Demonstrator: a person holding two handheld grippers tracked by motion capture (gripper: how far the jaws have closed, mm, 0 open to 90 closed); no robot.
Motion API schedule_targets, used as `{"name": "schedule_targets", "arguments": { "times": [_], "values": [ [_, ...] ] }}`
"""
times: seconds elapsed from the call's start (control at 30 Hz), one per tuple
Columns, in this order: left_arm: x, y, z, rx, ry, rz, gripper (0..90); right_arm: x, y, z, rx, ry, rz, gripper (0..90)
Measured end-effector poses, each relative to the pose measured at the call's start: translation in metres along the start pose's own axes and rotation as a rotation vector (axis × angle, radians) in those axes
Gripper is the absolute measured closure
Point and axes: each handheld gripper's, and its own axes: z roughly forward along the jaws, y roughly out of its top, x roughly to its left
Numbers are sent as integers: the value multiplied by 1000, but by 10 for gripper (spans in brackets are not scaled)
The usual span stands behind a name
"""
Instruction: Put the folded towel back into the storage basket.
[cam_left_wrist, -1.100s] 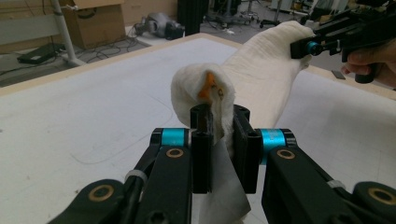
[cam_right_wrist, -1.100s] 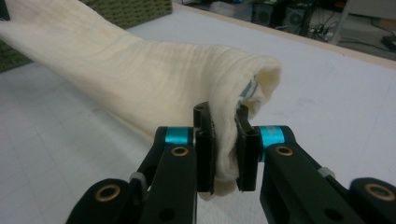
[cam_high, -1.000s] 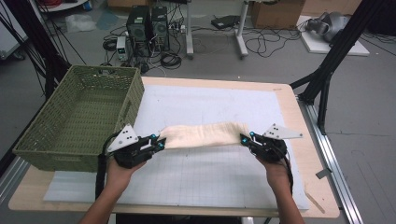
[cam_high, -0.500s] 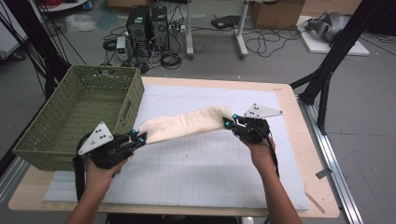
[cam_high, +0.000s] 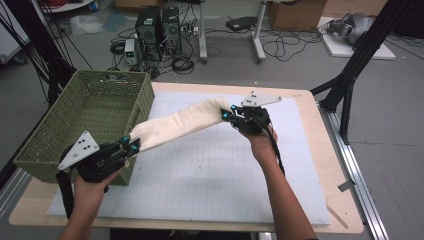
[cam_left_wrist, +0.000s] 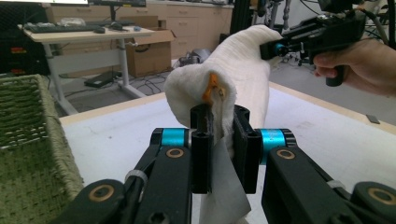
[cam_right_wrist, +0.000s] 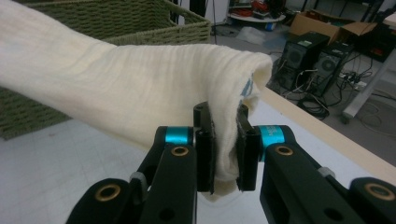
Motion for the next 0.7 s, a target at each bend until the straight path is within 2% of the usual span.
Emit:
{"name": "schedule_targets", "arguments": {
  "times": [0.17,0.3,0.33,0.7],
  "values": [
    [3,4,-7,-13,24,5,799,0,21,17,-11,-1,-15,818],
    [8,5,-11,-26,40,-10,799,1,42,36,-21,2,-26,818],
    [8,5,-12,-25,44,-12,799,1,42,36,-21,2,-26,818],
    [18,9,-25,-54,89,-33,799,7,76,80,-15,3,-55,819]
  ]
}}
